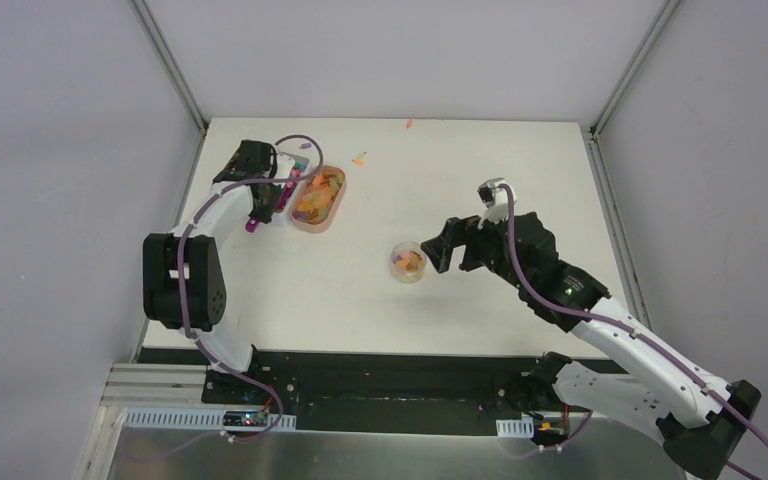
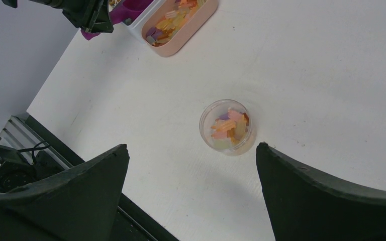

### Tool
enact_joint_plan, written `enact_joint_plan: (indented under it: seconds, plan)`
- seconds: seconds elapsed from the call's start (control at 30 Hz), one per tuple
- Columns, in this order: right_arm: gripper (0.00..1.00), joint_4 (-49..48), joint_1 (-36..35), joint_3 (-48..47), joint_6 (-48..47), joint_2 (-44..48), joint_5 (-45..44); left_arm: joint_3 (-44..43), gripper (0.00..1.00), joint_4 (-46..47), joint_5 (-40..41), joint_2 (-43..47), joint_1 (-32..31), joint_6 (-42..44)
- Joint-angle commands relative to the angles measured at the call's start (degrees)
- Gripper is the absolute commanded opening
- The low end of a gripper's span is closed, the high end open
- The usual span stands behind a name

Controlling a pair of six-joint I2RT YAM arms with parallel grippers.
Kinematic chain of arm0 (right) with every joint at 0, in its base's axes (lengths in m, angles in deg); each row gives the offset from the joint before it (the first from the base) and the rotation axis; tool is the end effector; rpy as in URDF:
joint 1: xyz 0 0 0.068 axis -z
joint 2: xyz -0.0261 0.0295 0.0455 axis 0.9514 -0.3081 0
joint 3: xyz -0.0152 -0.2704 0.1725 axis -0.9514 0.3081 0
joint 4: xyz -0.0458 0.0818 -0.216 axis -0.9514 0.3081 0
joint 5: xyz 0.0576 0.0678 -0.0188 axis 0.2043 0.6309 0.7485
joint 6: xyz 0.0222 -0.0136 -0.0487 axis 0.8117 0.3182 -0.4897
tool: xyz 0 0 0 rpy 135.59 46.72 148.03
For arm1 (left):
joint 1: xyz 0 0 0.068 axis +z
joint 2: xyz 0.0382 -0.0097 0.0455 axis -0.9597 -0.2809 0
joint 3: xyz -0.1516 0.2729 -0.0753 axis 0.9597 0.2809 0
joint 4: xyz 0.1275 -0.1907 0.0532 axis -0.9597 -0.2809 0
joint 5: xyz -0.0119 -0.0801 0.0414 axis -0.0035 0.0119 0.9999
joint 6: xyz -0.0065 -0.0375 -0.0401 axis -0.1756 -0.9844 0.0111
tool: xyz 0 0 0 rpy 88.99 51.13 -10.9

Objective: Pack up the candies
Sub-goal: Scoop the fake candies from the storage box.

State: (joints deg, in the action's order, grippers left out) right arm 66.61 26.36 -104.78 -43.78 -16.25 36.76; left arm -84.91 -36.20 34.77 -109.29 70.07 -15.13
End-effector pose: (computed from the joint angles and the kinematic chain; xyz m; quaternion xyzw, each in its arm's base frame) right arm 0.1000 0.0971 0.3731 -0.1508 0.8027 0.2805 0.5042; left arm 0.3263 -0.0152 0.2877 0.2067 0.9408 0.1138 0.2433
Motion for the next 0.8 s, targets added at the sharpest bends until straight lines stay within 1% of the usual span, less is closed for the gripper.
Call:
enact_joint_plan:
  seconds: [0.0, 0.1, 0.27, 0.37, 0.63, 0.77]
  plan:
    - [1.00, -2.1, -0.3, -2.2, -1.0, 0.1, -0.9, 2.0, 0.00, 2.9, -0.2, 3.6, 0.7, -0.7]
    - [1.00, -2.1, -0.3, -2.4, -1.0, 0.3, -1.1, 2.8, 0.00, 4.3, -1.4, 5.7, 0.7, -0.5]
    - [1.00, -2.2, -0.3, -2.3, -1.0, 0.5, -1.1, 5.6, 0.00, 7.1, -0.2, 9.5, 0.7, -0.3]
    - [1.00, -2.1, -0.3, -2.3, -0.9, 0.7, -1.0, 7.2, 0.00, 8.5, -0.9, 11.2, 0.7, 0.5]
    - [1.00, -1.5, -0.3, -2.6, -0.9, 1.4, -1.1, 8.1, 0.00, 8.8, -0.3, 13.4, 0.7, 0.2]
    - [1.00, -1.1, -0.3, -2.3, -0.8, 2.1, -1.5, 8.3, 0.00, 9.1, -1.8, 16.0, 0.7, 0.4]
